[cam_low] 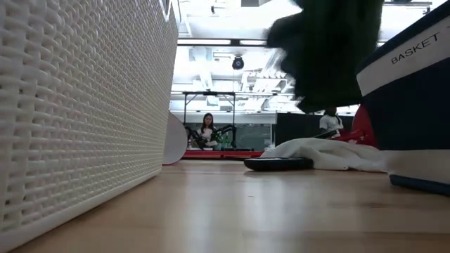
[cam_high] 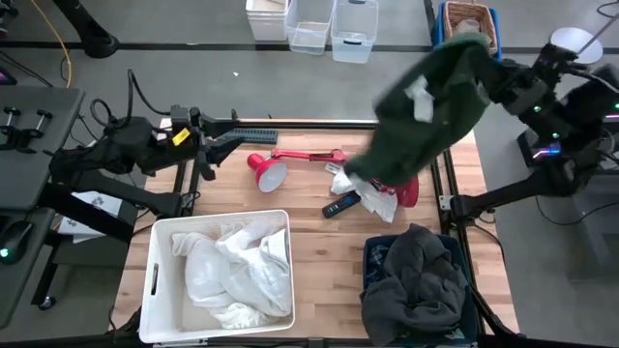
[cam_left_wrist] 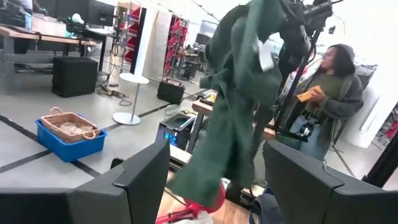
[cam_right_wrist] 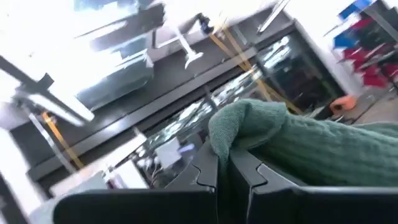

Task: Sort clothes
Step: Put the green shirt into the blue bin

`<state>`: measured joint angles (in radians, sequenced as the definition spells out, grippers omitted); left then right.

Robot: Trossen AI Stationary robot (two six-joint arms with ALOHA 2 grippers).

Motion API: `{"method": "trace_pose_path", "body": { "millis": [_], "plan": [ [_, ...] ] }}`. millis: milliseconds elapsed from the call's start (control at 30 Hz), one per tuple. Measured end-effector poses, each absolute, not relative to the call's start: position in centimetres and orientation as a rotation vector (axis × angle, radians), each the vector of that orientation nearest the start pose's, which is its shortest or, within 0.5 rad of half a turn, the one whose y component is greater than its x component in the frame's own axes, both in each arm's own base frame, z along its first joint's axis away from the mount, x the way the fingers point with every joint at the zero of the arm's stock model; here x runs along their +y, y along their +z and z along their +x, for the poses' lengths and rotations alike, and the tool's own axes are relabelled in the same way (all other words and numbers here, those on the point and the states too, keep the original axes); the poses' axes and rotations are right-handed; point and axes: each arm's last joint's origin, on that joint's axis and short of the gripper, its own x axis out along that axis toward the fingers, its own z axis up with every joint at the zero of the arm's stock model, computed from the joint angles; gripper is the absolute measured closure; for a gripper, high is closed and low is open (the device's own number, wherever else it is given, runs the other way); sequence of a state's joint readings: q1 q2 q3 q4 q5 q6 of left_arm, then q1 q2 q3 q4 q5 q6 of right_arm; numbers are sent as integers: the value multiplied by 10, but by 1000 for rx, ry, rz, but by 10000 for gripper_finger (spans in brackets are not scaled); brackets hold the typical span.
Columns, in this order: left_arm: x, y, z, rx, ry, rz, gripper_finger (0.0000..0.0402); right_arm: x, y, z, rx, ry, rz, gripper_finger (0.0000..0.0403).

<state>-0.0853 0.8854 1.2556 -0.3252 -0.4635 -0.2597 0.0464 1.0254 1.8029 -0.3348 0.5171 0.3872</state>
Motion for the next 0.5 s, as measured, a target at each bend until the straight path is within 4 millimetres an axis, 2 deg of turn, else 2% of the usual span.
{"method": "trace_pose_path", "body": {
  "millis": [100, 300, 500],
  "plan": [
    [-1, 457, 161, -103, 371, -271, 156, -2, 587, 116, -487, -289, 526, 402],
    [-1, 453, 172, -85, 407, -265, 156, 36, 614, 145, -586, 158, 442, 402],
    [0, 449, 180, -69, 456, -258, 156, 82, 633, 149, -594, 336, 354, 402]
  ]
}}
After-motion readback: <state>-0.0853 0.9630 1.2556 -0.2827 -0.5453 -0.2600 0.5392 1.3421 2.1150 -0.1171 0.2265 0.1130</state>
